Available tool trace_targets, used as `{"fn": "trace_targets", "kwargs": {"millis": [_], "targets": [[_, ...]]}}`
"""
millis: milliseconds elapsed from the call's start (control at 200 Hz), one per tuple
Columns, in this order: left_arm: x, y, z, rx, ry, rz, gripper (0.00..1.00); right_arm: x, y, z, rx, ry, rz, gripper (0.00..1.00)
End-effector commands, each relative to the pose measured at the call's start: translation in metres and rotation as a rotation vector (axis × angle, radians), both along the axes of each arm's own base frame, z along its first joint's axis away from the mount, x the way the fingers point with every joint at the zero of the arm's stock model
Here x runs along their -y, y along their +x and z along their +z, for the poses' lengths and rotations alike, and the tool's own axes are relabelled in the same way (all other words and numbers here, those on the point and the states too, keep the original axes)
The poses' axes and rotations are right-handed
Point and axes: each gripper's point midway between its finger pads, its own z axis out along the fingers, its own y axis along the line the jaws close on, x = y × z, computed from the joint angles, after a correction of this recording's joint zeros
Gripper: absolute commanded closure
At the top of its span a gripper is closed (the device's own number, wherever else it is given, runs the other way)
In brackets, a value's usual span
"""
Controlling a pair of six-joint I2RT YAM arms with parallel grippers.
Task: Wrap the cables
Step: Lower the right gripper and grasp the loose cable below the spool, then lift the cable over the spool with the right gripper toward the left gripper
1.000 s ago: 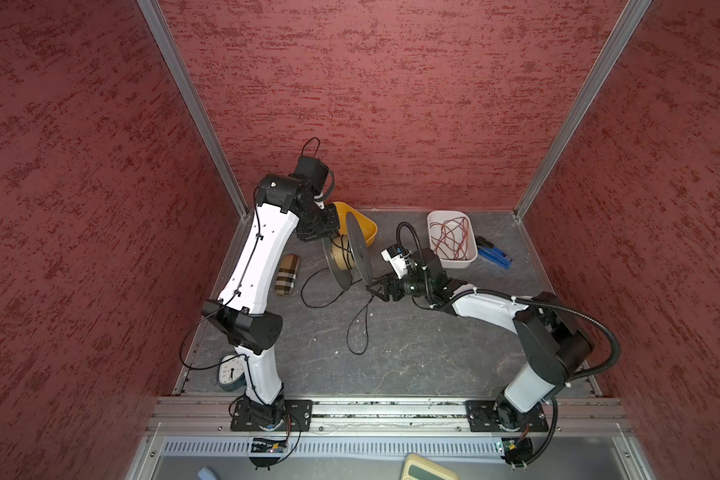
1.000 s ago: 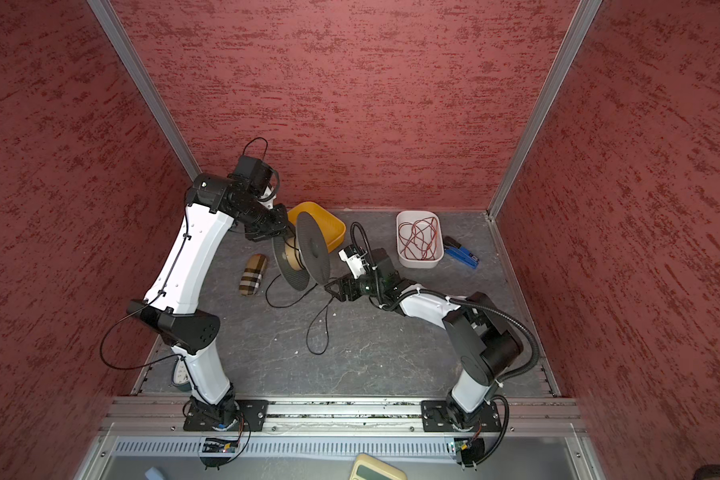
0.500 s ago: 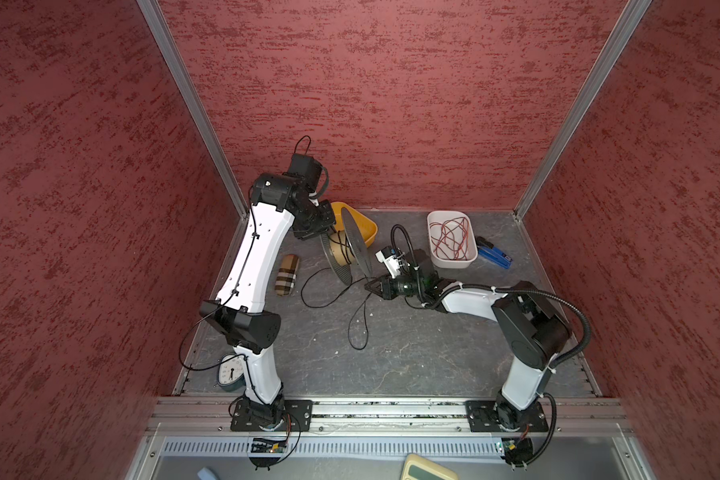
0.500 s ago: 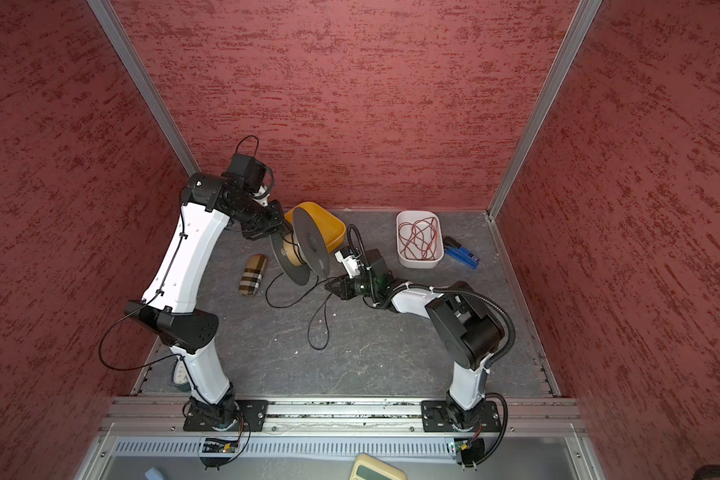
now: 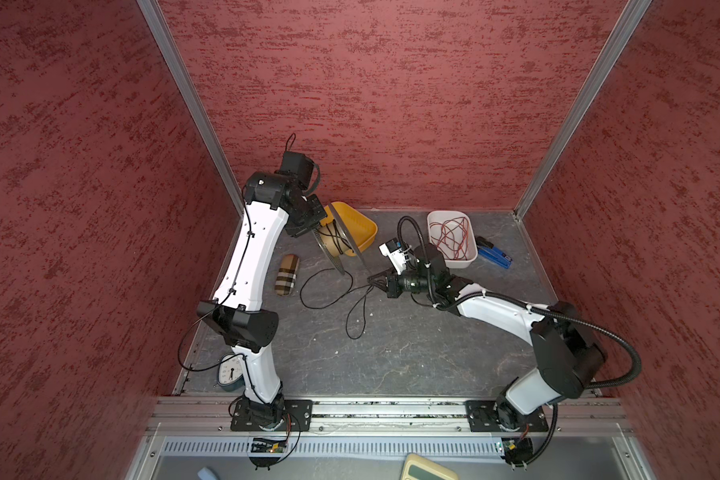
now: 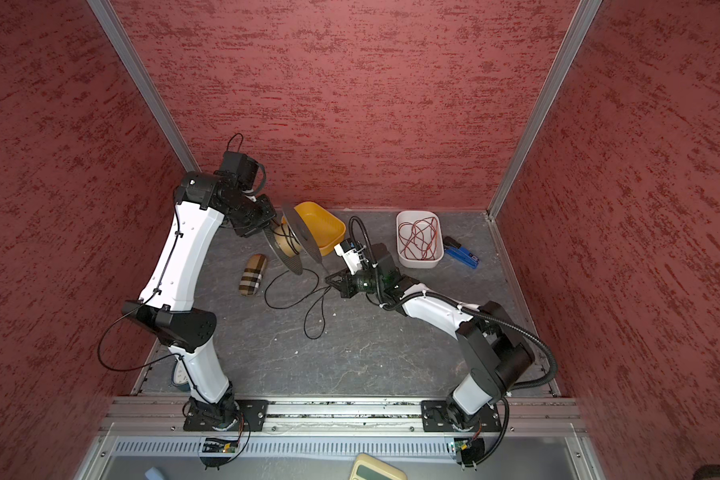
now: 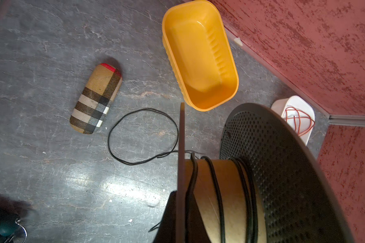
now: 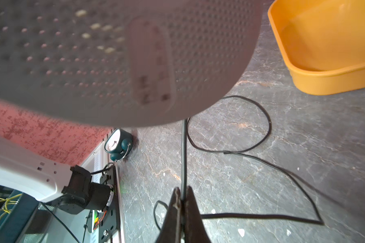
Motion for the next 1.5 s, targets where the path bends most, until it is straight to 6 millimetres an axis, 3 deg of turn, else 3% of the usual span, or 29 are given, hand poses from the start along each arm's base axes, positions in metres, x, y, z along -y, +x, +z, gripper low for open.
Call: {"fn": "trace_targets", "kwargs": {"millis": [0,115,296,316,596,741,887,1007,1403,1493], "targets": [[-0.015,0.006,0.025,0.114,0.011,0.122,1.0,-0.004,-0.014,0.011,0.082,-0.07,0.031,1.0],[-0.022,0.004,0.02,0.095,0.058,0.183,1.0,-0.011,-0.027,0.022,0.145,-0.122,0.052,1.0],[-0.031,-0.004,0.008,0.038,0.187,0.239,1.0,-0.017,-0.032,0.041,0.321,-0.237,-0.022,1.0],[-0.031,-0.005,0.006,0.029,0.196,0.24,1.0,-0.014,-0.032,0.054,0.359,-0.234,-0.046,1.0],[-0.022,-0.012,-0.012,-0.045,0.271,0.189,1.0,0.003,-0.007,0.098,0.591,-0.329,-0.316,1.0],[-0.011,-0.012,-0.021,-0.079,0.283,0.111,1.0,0.016,0.005,0.12,0.669,-0.317,-0.442,1.0],[0.013,-0.008,-0.029,-0.097,0.217,-0.025,1.0,0.013,0.012,0.133,0.747,-0.319,-0.458,0.99],[0.025,-0.007,-0.033,-0.118,0.156,-0.083,1.0,0.022,0.017,0.146,0.811,-0.313,-0.525,0.96],[0.03,-0.012,-0.038,-0.163,0.087,-0.123,1.0,0.03,0.021,0.138,0.835,-0.35,-0.556,0.89],[0.03,-0.013,-0.039,-0.17,0.089,-0.138,1.0,0.034,0.022,0.137,0.844,-0.362,-0.571,0.81]]}}
